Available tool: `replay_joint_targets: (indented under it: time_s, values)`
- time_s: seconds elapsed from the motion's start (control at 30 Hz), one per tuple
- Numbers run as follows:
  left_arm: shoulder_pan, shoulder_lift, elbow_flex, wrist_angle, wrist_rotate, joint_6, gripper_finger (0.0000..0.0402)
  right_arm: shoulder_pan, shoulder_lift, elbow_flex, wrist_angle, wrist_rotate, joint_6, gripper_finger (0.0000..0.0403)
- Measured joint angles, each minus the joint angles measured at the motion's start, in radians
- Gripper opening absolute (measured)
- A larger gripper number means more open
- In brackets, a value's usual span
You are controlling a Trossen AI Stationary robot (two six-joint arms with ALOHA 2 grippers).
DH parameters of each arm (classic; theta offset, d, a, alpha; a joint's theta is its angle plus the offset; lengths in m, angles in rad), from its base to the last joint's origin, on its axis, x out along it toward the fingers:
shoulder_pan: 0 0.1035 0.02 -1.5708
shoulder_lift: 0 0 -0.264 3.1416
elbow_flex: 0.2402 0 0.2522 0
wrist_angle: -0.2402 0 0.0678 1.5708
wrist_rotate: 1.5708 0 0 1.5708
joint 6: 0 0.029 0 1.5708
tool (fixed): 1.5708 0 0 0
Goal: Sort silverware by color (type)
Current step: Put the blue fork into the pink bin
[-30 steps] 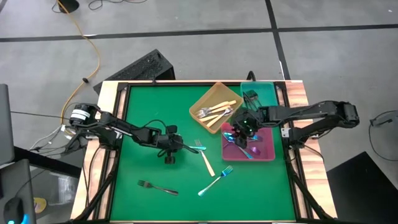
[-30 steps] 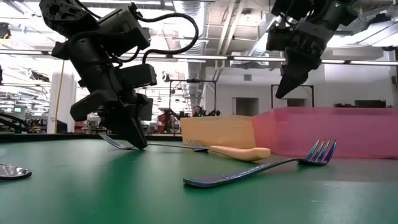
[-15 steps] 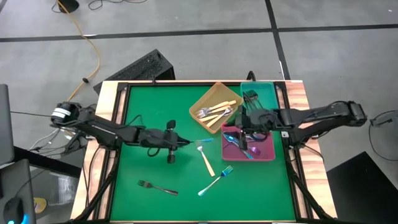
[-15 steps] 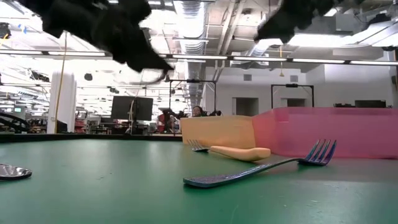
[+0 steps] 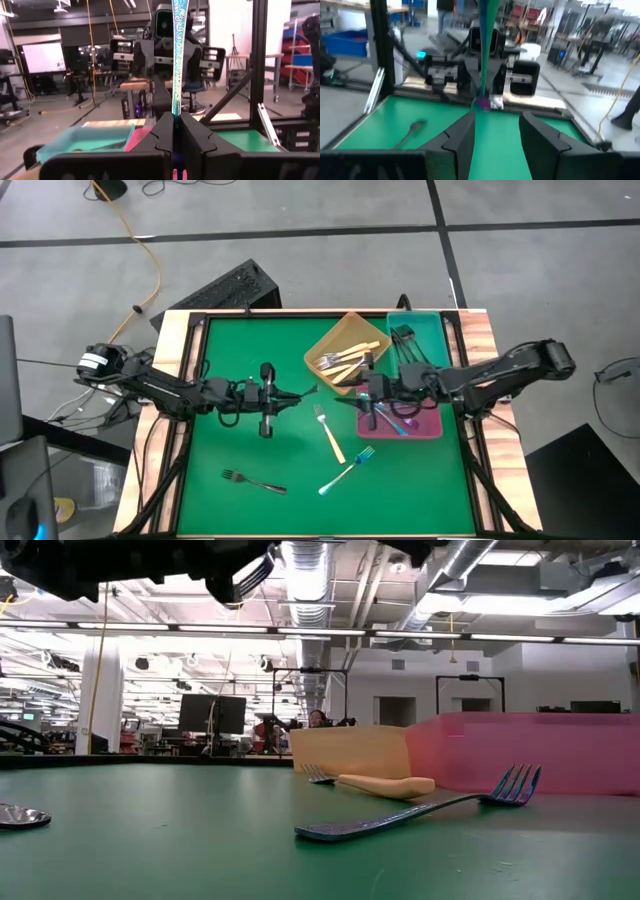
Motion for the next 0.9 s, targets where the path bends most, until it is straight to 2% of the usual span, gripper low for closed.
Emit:
replay_joint_targets:
  time_s: [0.3, 0.5, 0.7, 0.9]
  values:
    - [0.000, 0.000, 0.000, 0.014, 0.001, 0.026, 0.0002, -0.010, 0.225, 0.001, 0.378, -0.004, -0.057, 0.0175]
    - [0.000, 0.000, 0.000, 0.014, -0.001, 0.027, 0.0002, -0.026, 0.312, 0.001, 0.531, -0.005, -0.054, 0.0175]
    - [0.000, 0.000, 0.000, 0.014, 0.000, 0.027, 0.0002, -0.031, 0.340, 0.030, 0.564, -0.093, -0.031, 0.0176]
    - [0.000, 0.000, 0.001, 0.014, 0.000, 0.030, 0.0002, -0.042, 0.339, 0.102, 0.455, -0.153, -0.022, 0.0176]
